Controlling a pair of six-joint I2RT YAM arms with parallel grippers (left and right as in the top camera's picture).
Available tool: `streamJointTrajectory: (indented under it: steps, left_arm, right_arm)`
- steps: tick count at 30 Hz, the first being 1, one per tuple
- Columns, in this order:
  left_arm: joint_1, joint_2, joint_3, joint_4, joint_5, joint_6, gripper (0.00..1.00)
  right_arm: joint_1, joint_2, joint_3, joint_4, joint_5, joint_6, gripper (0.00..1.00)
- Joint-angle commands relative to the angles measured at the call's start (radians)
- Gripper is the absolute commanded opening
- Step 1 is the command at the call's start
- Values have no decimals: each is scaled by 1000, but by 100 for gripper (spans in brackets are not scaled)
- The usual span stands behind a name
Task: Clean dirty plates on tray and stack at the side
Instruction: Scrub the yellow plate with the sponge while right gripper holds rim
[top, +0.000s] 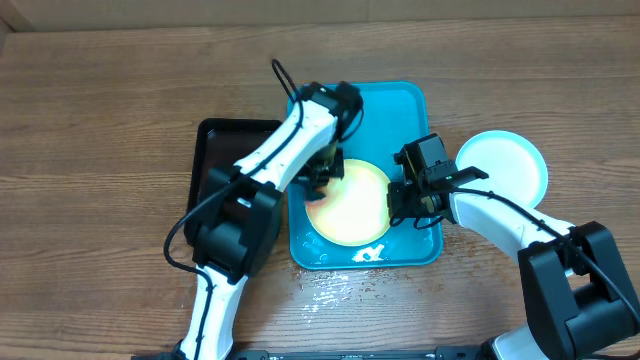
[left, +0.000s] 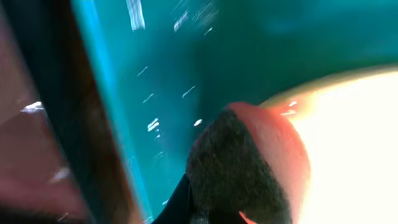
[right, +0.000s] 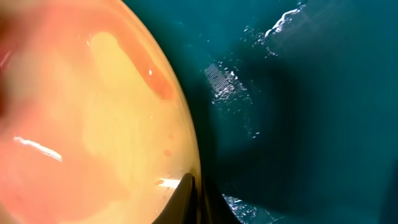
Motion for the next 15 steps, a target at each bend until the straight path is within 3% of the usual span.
streamJointTrajectory:
  steps: [1, 5, 10, 15]
  left_arm:
    - [21, 29, 22, 97, 243, 45, 4]
    - [-6, 68, -8, 178, 397, 45, 4]
    - [-35, 143, -9, 129, 567, 92, 4]
    - [-53, 144, -9, 90, 619, 140, 4]
  right_arm:
    - [-16, 22, -18, -23, 89, -18, 4]
    - [-16, 22, -18, -26, 90, -4, 4]
    - [-16, 22, -18, -26, 90, -4, 4]
    - [-16, 22, -18, -26, 90, -4, 4]
